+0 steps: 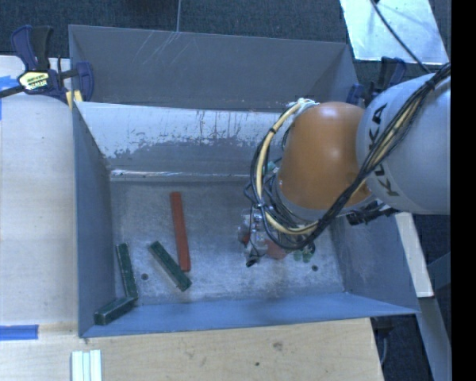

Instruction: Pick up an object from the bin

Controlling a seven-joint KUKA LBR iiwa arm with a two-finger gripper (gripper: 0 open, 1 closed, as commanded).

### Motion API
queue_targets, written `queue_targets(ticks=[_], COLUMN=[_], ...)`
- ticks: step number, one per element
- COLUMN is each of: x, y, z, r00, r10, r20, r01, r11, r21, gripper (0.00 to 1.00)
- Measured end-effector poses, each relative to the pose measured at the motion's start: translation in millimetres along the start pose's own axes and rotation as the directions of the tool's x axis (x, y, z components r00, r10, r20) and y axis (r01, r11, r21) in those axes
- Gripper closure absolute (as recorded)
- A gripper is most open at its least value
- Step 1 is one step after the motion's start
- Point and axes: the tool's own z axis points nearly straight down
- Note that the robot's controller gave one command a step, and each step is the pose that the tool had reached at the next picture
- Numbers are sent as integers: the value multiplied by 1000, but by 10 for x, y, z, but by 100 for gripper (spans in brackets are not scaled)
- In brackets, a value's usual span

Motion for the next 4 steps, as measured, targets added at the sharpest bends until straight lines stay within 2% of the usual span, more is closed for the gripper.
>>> queue_targets(ticks=[1,2,3,4], x=[-6,10,-34,-73], y=[52,48,74,-250], z=[-751,-705,116,929], r00=[1000,1000,983,985], r10=[10,10,-183,-174], r20=[2,-6,-12,-14], r01=[-10,-10,183,174], r11=[1000,1000,983,985], r21=[-1,1,0,0], gripper=[100,0,0,0])
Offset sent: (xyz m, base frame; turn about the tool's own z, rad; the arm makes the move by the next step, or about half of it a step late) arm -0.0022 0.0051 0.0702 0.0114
